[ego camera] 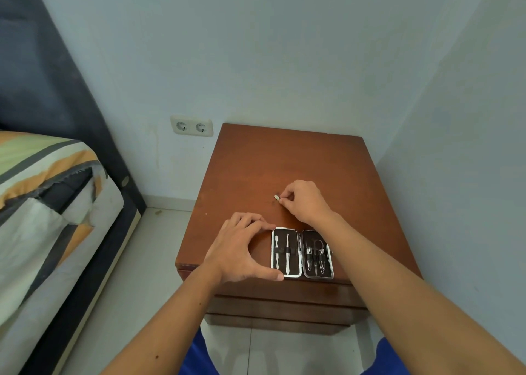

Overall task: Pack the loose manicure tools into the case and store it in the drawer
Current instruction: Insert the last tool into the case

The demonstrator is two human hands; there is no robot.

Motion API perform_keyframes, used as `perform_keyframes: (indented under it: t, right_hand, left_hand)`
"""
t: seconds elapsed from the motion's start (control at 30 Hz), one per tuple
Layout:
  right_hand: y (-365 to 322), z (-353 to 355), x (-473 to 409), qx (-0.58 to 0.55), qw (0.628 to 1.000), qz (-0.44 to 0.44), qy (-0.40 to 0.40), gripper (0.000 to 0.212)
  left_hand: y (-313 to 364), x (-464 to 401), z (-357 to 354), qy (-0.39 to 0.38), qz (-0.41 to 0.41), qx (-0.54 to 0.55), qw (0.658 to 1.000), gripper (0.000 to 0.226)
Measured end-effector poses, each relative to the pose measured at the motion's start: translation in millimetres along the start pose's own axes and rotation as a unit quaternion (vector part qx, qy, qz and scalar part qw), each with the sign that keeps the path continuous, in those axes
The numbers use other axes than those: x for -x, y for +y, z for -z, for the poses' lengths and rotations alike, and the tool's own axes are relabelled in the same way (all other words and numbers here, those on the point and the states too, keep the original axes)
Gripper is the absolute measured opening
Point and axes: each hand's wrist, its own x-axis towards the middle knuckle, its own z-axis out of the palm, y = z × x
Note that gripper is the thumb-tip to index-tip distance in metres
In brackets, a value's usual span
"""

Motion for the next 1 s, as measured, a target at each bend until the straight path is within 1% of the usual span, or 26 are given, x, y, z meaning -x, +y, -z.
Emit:
perform_keyframes:
  t: [0.17,0.27,0.37,0.47,0.57,0.67,0.83,0.93,1.0]
  right_hand:
    - [-10,-3,-8,0.083,0.995,-0.003,-0.056,0.029]
    - [-13,-6,-7,0.120,0.989,0.000,-0.091,0.028]
    - [-12,-12,-1,0.166,0.982,0.022,-0.092,0.029]
    - [-5,-18,6,0.163,0.982,0.051,-0.076,0.028]
    - [3,-18,13,0.128,0.987,0.071,-0.064,0.022]
    - [5,-16,16,0.055,0.994,0.062,-0.074,0.019]
    - [13,-5,20,-0.092,0.995,0.021,-0.040,0.028]
    - [22,2,25,-0.146,0.989,0.023,-0.020,0.034]
    - [26,7,29,-0.185,0.982,0.021,-0.023,0.036]
  left_hand:
    - [-1,0,0,0.001,-0.001,-0.003,1.000,0.105]
    - [-1,0,-1,0.002,0.000,-0.002,1.000,0.105]
    - [-1,-1,-1,0.006,-0.004,-0.002,1.000,0.105]
    - [-1,-1,-2,0.008,-0.005,-0.001,1.000,0.105]
    - [-1,0,-2,0.008,-0.005,-0.002,1.000,0.106]
    - [-1,0,-2,0.009,-0.005,-0.006,1.000,0.105]
    - [-1,0,-2,0.006,-0.005,-0.004,1.000,0.106]
    - [-1,-1,-2,0.005,-0.004,-0.002,1.000,0.106]
    - [-1,-1,-3,0.004,-0.004,0.000,1.000,0.107]
